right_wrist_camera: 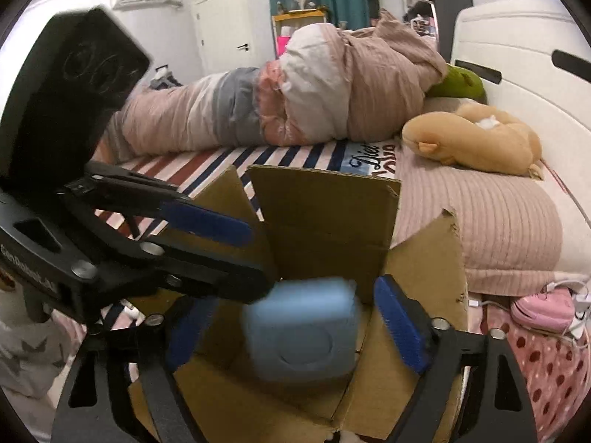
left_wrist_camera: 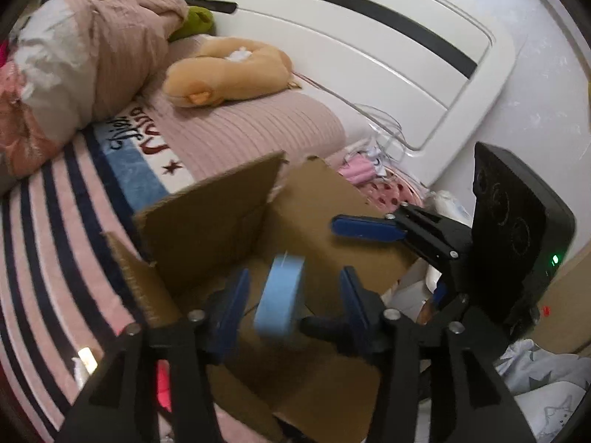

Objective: Organize rigid objects
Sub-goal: 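Carry the blue case into the cardboard box and open the right gripper, then grasp the pink bottle with the right gripper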

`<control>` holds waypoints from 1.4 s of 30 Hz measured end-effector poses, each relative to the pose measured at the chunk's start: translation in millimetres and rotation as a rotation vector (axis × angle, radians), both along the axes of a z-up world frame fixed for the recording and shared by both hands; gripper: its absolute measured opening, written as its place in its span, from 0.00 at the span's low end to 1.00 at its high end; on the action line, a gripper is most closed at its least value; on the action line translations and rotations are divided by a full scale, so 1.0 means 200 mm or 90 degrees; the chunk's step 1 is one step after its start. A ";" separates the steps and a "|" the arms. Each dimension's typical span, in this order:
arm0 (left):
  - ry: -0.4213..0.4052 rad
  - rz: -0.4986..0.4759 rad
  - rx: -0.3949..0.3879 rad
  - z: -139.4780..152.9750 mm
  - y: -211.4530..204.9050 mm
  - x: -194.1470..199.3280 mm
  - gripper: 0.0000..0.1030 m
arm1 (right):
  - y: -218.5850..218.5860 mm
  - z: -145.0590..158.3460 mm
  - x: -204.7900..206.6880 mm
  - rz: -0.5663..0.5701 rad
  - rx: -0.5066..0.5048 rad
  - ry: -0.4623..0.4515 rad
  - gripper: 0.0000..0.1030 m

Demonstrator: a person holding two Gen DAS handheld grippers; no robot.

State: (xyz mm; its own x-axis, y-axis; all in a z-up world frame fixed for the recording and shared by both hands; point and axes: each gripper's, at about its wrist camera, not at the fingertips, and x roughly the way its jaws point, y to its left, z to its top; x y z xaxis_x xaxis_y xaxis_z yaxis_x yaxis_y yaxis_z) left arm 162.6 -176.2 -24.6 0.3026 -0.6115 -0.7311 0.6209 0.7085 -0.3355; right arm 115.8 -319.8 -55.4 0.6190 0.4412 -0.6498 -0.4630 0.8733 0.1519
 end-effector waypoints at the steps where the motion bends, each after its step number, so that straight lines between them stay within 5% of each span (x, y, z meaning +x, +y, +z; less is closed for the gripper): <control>1: -0.004 0.005 -0.008 0.01 0.03 -0.01 0.50 | 0.00 0.00 -0.01 0.000 0.012 0.002 0.88; 7: -0.054 0.048 -0.056 0.13 0.31 -0.13 0.54 | 0.06 0.13 -0.11 0.023 0.055 -0.035 0.88; 12: -0.108 0.161 -0.061 0.21 0.68 -0.27 0.57 | 0.31 0.27 -0.21 0.106 0.095 -0.072 0.88; 16: -0.132 0.239 -0.051 0.17 0.95 -0.36 0.58 | 0.61 0.25 -0.25 0.173 0.064 -0.061 0.87; 21: -0.124 0.321 -0.028 -0.01 1.23 -0.43 0.58 | 0.93 0.06 -0.23 0.215 0.048 0.017 0.62; 31: -0.067 0.369 -0.043 -0.35 1.44 -0.48 0.58 | 0.97 -0.52 0.05 -0.010 -0.034 0.126 0.47; 42: -0.050 0.350 -0.044 -0.42 1.38 -0.41 0.58 | 0.82 -0.64 0.14 -0.051 -0.033 0.174 0.48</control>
State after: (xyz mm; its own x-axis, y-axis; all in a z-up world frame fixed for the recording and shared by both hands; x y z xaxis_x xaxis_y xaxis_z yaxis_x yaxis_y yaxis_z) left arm 80.8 100.6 -109.6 0.6421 -0.3945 -0.6573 0.1910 0.9127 -0.3612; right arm 143.2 -156.4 -182.7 0.4495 0.3594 -0.8178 -0.3398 0.9154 0.2156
